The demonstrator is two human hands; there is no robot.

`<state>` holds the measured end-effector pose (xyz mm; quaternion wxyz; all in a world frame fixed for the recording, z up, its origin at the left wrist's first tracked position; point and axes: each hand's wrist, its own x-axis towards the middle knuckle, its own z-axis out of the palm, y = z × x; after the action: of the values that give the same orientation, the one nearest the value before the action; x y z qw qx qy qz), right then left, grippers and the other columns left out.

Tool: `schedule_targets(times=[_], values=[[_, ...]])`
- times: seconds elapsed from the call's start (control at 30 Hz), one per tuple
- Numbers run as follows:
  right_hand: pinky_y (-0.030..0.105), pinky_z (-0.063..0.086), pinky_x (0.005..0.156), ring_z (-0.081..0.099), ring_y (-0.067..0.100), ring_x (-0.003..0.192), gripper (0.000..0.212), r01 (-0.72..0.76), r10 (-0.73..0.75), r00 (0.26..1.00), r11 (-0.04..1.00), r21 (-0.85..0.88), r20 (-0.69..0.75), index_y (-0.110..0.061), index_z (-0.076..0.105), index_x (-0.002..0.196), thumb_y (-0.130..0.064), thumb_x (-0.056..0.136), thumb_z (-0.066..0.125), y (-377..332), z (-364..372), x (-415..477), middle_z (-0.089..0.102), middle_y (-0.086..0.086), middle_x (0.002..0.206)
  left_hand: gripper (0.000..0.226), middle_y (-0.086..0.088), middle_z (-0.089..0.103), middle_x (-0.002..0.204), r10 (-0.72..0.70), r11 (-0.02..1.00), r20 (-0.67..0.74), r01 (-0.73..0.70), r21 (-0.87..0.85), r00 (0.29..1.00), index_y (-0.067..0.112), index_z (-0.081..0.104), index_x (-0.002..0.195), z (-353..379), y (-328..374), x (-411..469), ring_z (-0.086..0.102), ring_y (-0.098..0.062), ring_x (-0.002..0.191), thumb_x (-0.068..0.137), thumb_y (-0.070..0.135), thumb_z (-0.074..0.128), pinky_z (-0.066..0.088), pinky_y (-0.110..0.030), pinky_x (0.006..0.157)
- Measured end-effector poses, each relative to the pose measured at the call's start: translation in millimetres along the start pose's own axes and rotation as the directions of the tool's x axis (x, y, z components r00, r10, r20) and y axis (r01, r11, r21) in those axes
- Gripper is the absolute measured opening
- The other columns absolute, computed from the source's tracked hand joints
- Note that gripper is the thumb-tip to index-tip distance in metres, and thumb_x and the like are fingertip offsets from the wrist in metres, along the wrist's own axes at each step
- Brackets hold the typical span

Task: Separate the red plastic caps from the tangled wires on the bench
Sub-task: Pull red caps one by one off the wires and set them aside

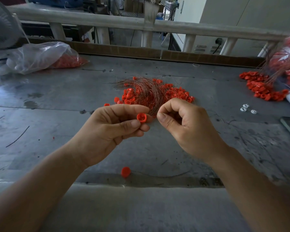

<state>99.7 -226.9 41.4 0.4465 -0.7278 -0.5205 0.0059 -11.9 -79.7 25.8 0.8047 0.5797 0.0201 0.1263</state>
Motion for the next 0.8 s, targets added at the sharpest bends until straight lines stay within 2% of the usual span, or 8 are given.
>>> schedule_targets(times=[0.43,0.8], values=[[0.009,0.037,0.058,0.047,-0.001,0.062,0.012,0.028,-0.029,0.999,0.998,-0.06,-0.022,-0.018,0.055,0.077,-0.012,0.087,0.059,0.0,-1.2,-0.8,0.047,-0.018,0.066,0.034,-0.01,0.073,0.086,-0.02,1.0,0.0,0.02,-0.014,1.0,0.014,0.075,0.088,0.5,-0.2,0.3,0.07,-0.015,0.076,0.056,0.007,0.066,0.054,-0.018,0.066],[0.009,0.036,0.057,0.047,-0.003,0.061,0.011,0.042,-0.045,0.998,0.997,-0.068,-0.04,-0.018,0.054,0.075,-0.015,0.085,0.057,-0.1,-0.8,-0.4,0.045,-0.019,0.063,0.034,-0.009,0.073,0.084,-0.019,0.999,0.008,0.019,-0.027,1.0,0.015,0.075,0.089,0.1,0.4,-0.5,0.07,-0.014,0.076,0.057,0.007,0.065,0.054,-0.017,0.066]])
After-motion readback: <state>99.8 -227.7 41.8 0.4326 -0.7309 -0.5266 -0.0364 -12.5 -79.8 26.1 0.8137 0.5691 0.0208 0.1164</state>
